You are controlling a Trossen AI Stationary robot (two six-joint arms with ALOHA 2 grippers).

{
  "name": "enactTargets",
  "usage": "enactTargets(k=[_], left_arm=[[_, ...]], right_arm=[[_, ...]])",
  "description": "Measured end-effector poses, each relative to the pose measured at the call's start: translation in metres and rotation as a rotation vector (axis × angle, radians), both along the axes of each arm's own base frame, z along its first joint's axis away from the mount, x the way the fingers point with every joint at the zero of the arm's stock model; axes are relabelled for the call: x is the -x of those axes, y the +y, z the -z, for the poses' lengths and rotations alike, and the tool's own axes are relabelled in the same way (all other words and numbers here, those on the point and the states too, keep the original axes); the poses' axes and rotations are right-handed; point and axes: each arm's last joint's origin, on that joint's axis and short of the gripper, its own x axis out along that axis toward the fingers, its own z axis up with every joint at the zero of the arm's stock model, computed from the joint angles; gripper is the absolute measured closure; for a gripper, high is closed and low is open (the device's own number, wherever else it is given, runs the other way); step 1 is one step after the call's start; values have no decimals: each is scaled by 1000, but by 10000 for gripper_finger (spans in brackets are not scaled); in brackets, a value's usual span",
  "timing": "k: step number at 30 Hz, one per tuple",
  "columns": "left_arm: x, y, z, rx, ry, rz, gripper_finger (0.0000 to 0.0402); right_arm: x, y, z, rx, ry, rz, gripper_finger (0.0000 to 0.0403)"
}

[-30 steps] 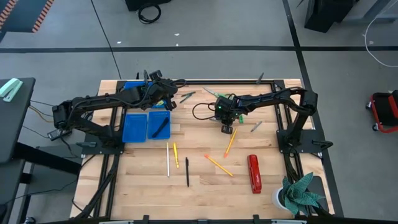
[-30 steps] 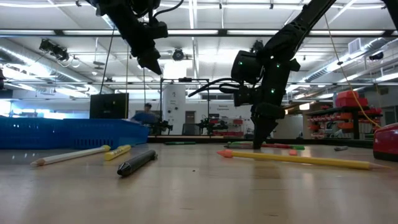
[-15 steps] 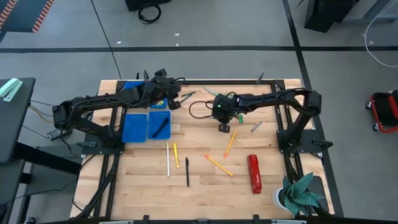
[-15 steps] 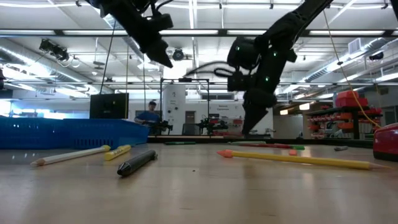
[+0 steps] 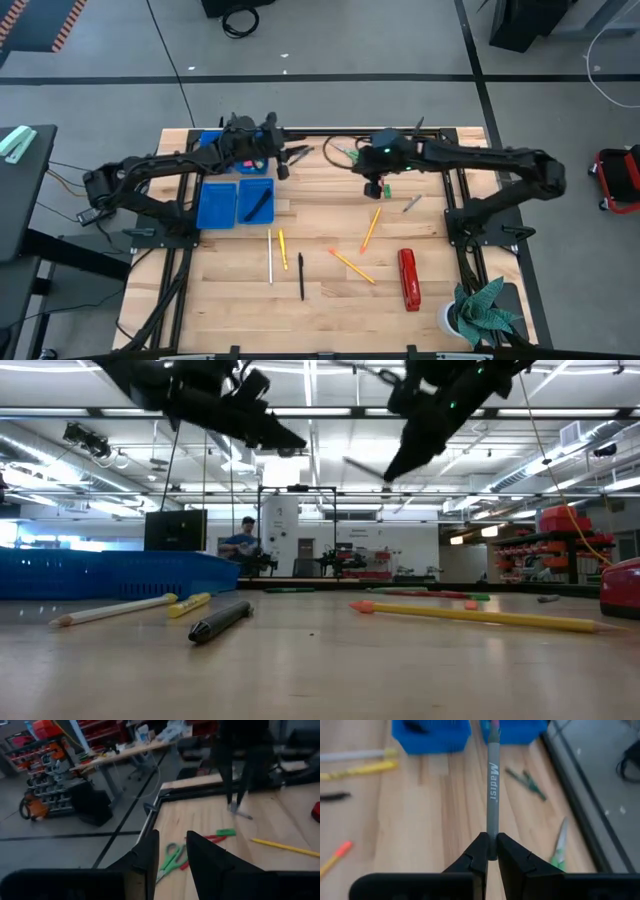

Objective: Sort crayons/erasers/pens/pencils in bins
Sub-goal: Put the gray crayon into the top left blue bin

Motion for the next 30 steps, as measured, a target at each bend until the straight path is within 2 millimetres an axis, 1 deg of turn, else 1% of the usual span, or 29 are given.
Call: enactTargets(k=[2, 5, 9, 13, 17, 21, 25, 30], left_arm=[[7, 6, 5, 25, -63, 57, 294], [12, 11, 9, 36, -165, 131, 294], [15, 10, 11, 44, -248, 213, 288], [9, 4, 15, 57, -271, 283, 255], [2, -2, 16, 41, -298, 316, 209], [-3, -8, 16, 18, -331, 345, 172], [-8, -16, 15, 10, -350, 377, 155], [-11, -28, 10, -7, -397, 417, 154]], right_arm=[[6, 3, -11, 7, -52, -22, 362], [8, 9, -23, 7, -139, -84, 362], [3, 18, -31, 27, -227, -163, 362], [-7, 22, -33, 71, -283, -209, 362], [-14, 21, -37, 102, -355, -216, 362], [-19, 18, -36, 125, -379, -224, 362], [-24, 18, -35, 141, -398, -236, 362], [-27, 18, -35, 143, -411, -244, 362]])
